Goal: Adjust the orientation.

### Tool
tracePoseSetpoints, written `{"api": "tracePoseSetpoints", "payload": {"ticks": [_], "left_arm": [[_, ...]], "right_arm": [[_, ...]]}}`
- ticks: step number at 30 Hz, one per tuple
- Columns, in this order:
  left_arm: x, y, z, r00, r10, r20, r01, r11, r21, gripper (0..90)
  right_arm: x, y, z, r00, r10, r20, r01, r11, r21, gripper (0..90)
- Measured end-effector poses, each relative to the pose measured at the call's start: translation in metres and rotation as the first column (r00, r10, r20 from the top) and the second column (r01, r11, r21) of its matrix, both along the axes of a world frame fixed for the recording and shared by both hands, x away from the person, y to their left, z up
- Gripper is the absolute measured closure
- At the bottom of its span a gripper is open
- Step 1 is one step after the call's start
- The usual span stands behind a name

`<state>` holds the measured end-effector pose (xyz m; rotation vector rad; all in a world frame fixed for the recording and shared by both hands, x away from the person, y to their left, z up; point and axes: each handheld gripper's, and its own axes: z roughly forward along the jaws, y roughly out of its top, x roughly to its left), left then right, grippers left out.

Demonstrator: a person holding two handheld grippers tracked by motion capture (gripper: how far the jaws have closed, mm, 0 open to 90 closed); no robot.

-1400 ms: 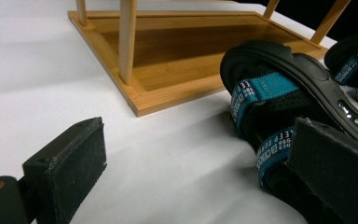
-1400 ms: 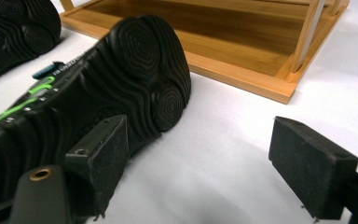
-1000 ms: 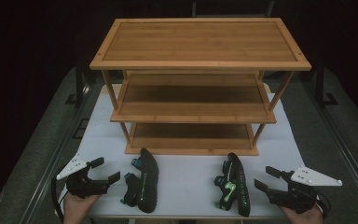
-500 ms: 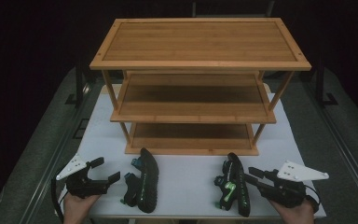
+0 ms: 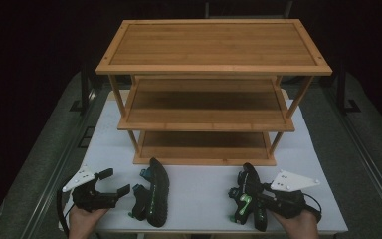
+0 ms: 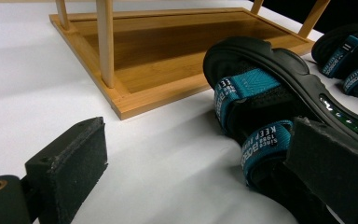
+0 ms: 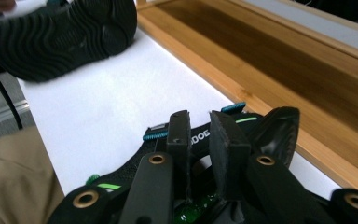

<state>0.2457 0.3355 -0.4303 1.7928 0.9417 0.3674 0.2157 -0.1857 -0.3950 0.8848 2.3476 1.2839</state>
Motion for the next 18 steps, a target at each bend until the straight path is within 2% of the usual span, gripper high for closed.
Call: {"api": "tracePoseSetpoints", "payload": {"ticks": [1, 3, 7, 12, 17, 18], "left_arm": [[0.0, 0.0, 0.0, 1.0, 0.0, 0.001, 0.0, 1.0, -0.001, 4.5], [0.0, 0.0, 0.0, 1.0, 0.0, 0.002, 0.0, 1.0, 0.003, 4.5], [0.0, 0.0, 0.0, 1.0, -0.004, 0.0, 0.004, 1.0, 0.002, 4.5], [0.0, 0.0, 0.0, 1.0, -0.006, -0.006, 0.006, 0.9999, 0.009, 4.5], [-0.002, 0.002, 0.001, 1.0, 0.0, 0.0, 0.0, 1.0, 0.001, 4.5], [-0.002, 0.002, 0.001, 1.0, 0.0, 0.0, 0.0, 1.0, 0.0, 4.5]], "right_arm": [[0.0, 0.001, -0.001, 1.0, -0.002, 0.0, 0.002, 1.0, -0.016, 79.5], [0.0, 0.002, -0.002, 1.0, -0.003, 0.003, 0.003, 1.0, -0.015, 80.0], [-0.002, 0.002, -0.001, 0.9998, -0.014, 0.018, 0.014, 0.999, -0.045, 81.3], [-0.003, -0.001, 0.0, 0.9993, -0.03, 0.02, 0.031, 0.998, -0.046, 82.4], [-0.006, -0.009, 0.003, 0.9978, -0.062, 0.024, 0.063, 0.997, -0.054, 82.8], [-0.008, -0.015, 0.004, 0.9956, -0.087, 0.035, 0.089, 0.994, -0.064, 82.1]]}}
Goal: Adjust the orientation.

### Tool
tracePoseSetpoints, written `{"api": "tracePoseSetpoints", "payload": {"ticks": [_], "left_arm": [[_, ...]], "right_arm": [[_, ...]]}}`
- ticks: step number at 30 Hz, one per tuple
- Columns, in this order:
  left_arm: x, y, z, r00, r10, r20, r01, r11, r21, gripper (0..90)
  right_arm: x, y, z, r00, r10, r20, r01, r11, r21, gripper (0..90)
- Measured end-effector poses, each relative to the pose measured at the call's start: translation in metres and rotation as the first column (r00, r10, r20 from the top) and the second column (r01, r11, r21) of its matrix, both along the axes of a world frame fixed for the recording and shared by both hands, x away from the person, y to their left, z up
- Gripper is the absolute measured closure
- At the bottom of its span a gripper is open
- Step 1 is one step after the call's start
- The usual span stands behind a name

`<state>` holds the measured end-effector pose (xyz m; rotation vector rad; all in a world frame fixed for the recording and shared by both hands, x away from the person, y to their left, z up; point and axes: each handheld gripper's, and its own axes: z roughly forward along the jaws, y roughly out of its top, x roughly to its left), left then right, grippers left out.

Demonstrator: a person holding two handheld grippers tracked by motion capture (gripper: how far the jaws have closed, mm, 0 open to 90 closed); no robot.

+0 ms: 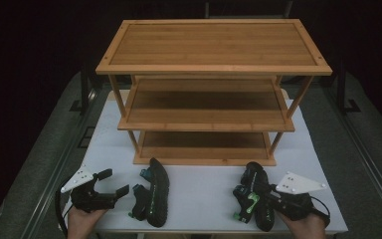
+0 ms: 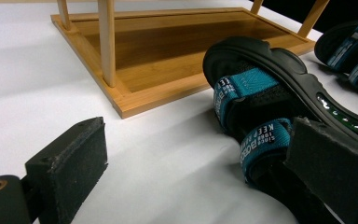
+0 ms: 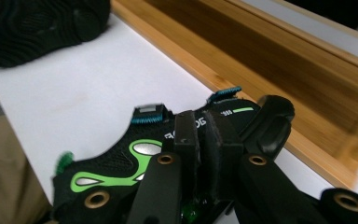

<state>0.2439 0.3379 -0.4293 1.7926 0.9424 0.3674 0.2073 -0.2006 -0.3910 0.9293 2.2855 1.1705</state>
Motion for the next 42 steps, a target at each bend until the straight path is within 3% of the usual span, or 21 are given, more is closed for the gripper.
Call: {"api": "tracePoseSetpoints", "payload": {"ticks": [8, 20, 24, 33, 42], "left_arm": [[-0.001, -0.002, 0.001, 1.0, -0.001, 0.004, 0.001, 1.0, -0.001, 4.5], [0.0, -0.007, 0.001, 0.9998, -0.018, -0.001, 0.018, 0.9998, 0.008, 4.5], [-0.001, -0.008, 0.001, 0.9997, -0.026, -0.002, 0.026, 0.9996, 0.01, 5.5], [-0.002, -0.007, 0.001, 0.9996, -0.029, -0.006, 0.029, 0.9994, 0.017, 5.7], [-0.003, -0.006, 0.0, 0.9995, -0.028, -0.011, 0.029, 0.9991, 0.03, 7.2]], "right_arm": [[-0.003, -0.025, 0.0, 0.9973, -0.071, -0.017, 0.071, 0.997, 0.004, 82.2], [-0.006, -0.061, -0.014, 0.9854, -0.157, -0.066, 0.16, 0.986, 0.046, 82.2], [-0.005, -0.067, -0.017, 0.9825, -0.168, -0.08, 0.173, 0.984, 0.053, 81.9], [-0.006, -0.081, -0.026, 0.9673, -0.224, -0.119, 0.231, 0.972, 0.051, 77.1], [-0.013, -0.086, -0.023, 0.9633, -0.236, -0.128, 0.244, 0.968, 0.051, 72.1]]}}
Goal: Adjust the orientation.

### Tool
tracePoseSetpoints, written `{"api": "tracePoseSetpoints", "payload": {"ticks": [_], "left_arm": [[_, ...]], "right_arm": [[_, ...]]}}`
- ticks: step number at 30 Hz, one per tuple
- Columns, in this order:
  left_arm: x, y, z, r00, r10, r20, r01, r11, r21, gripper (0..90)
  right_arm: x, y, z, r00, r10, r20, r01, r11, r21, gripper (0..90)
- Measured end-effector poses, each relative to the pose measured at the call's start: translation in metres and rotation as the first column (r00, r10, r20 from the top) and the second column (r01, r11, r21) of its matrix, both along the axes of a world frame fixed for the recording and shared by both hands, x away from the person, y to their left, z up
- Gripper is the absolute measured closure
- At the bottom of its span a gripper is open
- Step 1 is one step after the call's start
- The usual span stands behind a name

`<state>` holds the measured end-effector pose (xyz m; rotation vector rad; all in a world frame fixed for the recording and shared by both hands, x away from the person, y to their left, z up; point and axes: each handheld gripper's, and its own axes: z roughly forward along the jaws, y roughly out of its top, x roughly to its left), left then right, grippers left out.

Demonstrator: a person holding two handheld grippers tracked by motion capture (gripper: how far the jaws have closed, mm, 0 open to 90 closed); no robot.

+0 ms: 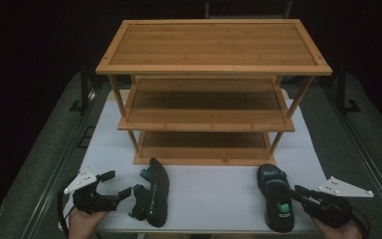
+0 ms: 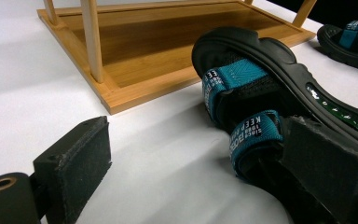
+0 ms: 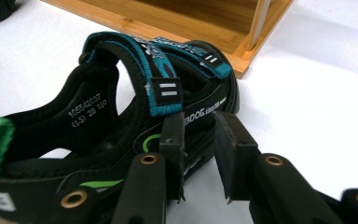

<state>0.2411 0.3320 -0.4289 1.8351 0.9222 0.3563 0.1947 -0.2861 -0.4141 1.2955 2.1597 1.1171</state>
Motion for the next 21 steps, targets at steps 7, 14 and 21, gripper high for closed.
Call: {"api": "tracePoseSetpoints", "payload": {"ticks": [7, 14, 21], "left_arm": [[-0.001, 0.0, 0.0, 1.0, 0.0, 0.0, 0.0, 1.0, 0.004, 7.2], [-0.001, -0.001, -0.001, 0.9999, -0.003, -0.01, 0.003, 0.9999, 0.013, 7.3], [-0.002, 0.002, -0.004, 0.9987, -0.035, -0.038, 0.037, 0.9985, 0.04, 20.4]], "right_arm": [[-0.006, -0.005, 0.006, 0.9996, -0.018, 0.022, 0.018, 1.0, 0.019, 70.3], [-0.01, -0.006, 0.015, 0.9994, 0.008, 0.034, -0.011, 0.997, 0.072, 66.1], [-0.008, 0.005, 0.017, 0.9989, 0.036, 0.03, -0.037, 0.998, 0.051, 63.8]]}}
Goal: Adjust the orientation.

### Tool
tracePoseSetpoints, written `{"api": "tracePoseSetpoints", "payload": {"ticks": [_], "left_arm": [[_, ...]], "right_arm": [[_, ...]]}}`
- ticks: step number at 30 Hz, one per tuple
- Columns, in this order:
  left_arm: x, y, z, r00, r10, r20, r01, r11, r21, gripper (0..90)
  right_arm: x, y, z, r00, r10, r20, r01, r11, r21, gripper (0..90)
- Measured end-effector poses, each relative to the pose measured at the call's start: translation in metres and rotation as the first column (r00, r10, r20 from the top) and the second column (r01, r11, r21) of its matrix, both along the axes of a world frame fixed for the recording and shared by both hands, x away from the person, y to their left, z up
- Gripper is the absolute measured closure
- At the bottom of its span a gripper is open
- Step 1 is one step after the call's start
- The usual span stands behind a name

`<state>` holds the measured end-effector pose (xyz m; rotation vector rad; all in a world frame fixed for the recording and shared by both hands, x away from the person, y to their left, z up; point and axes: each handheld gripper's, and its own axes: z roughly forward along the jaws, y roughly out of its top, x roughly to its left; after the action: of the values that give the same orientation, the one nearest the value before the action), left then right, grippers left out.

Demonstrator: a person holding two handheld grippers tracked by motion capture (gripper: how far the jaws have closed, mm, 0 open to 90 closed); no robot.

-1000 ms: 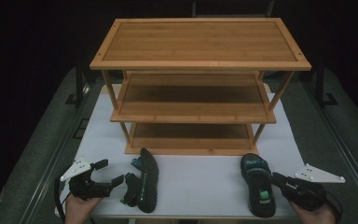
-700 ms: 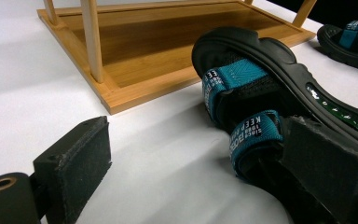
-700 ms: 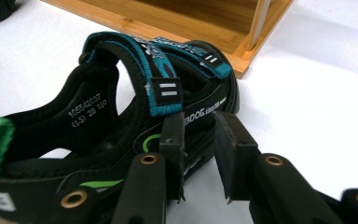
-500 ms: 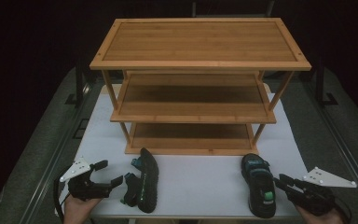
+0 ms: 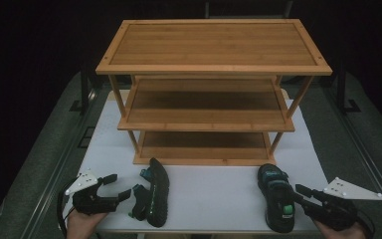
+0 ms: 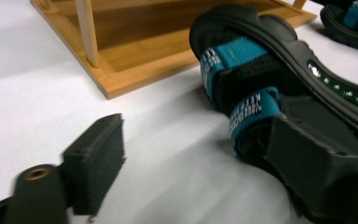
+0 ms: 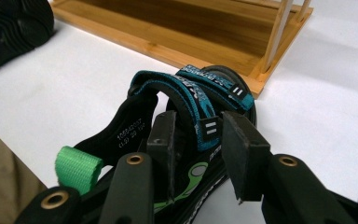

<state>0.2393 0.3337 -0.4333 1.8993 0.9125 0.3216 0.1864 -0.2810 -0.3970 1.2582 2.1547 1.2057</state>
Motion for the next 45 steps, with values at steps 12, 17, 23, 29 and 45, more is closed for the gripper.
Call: {"api": "tracePoseSetpoints", "payload": {"ticks": [12, 17, 23, 29, 45], "left_arm": [[0.003, -0.006, -0.003, 0.9951, -0.076, -0.064, 0.078, 0.9965, 0.032, 42.2], [0.002, -0.003, -0.004, 0.9939, -0.079, -0.078, 0.081, 0.9962, 0.031, 43.6], [0.007, -0.014, -0.008, 0.9875, -0.112, -0.111, 0.119, 0.9914, 0.054, 48.8], [0.009, -0.023, -0.007, 0.9826, -0.143, -0.119, 0.148, 0.9883, 0.036, 55.3], [0.007, -0.051, 0.011, 0.9786, -0.2, -0.05, 0.2, 0.9798, 0.003, 58.7]], "right_arm": [[0.002, 0.008, -0.003, 1.0, 0.005, -0.001, -0.006, 1.0, -0.025, 63.3], [0.002, 0.009, -0.004, 1.0, 0.006, 0.002, -0.005, 1.0, -0.031, 62.6], [0.003, 0.01, -0.004, 1.0, 0.004, 0.004, -0.003, 0.999, -0.032, 62.1], [0.002, 0.01, -0.005, 1.0, 0.001, 0.005, -0.001, 1.0, -0.032, 62.0], [0.001, 0.011, -0.005, 0.9999, -0.005, 0.012, 0.005, 0.999, -0.042, 61.7]]}}
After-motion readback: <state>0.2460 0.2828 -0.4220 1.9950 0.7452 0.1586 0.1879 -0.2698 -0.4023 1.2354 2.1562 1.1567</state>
